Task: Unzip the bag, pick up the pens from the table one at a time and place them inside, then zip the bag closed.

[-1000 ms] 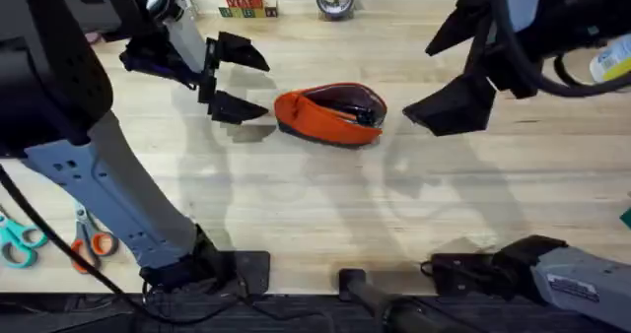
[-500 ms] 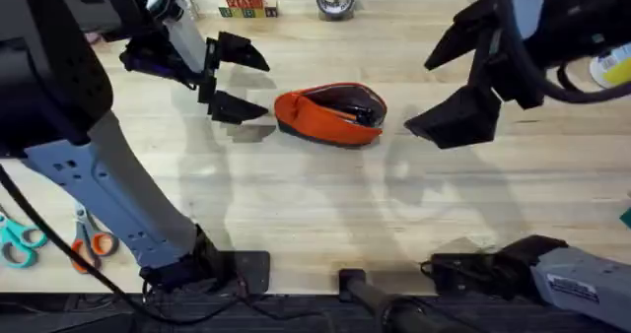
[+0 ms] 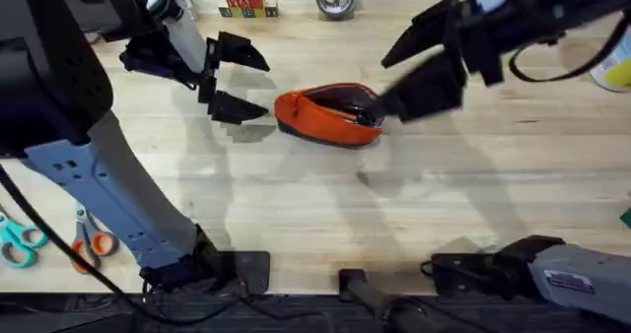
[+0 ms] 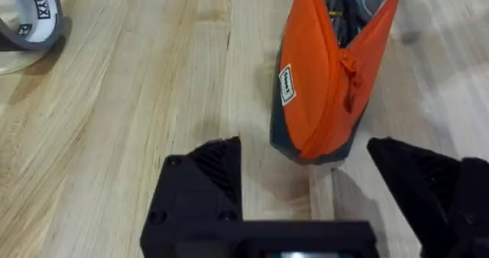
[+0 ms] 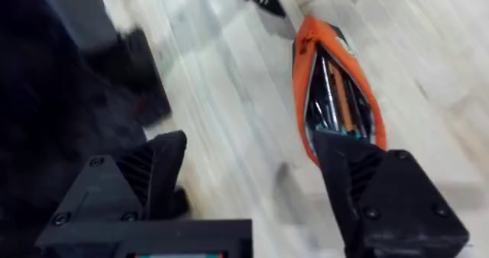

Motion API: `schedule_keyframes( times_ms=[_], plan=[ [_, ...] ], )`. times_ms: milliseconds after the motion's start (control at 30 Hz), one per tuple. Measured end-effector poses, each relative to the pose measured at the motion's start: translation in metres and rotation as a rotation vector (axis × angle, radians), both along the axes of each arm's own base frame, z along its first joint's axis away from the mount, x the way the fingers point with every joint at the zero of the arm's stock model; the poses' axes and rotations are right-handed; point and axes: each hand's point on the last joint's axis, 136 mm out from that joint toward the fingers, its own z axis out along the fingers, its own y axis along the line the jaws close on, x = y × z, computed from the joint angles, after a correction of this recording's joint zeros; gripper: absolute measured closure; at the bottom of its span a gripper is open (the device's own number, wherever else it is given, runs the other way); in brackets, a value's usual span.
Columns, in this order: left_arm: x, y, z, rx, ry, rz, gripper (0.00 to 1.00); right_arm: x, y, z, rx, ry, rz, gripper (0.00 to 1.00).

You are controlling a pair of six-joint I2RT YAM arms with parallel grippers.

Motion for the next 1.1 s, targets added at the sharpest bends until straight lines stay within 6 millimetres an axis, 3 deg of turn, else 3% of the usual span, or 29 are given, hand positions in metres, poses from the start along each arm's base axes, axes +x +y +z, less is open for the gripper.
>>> schedule_keyframes(
  times_ms=[367,700,1100],
  plan=[
    [0.000,0.000,0.000,0.000,-0.001,0.000,0.008,0.015,0.000,-0.015,-0.063,0.300,-0.455,0.004],
    [0.000,0.000,0.000,0.000,0.000,0.000,0.008,0.006,0.022,-0.025,-0.133,0.347,-0.684,0.003],
    [0.000,0.000,0.000,0.000,0.000,0.000,0.007,0.000,0.031,-0.034,-0.133,0.448,-0.891,0.003]
  ],
)
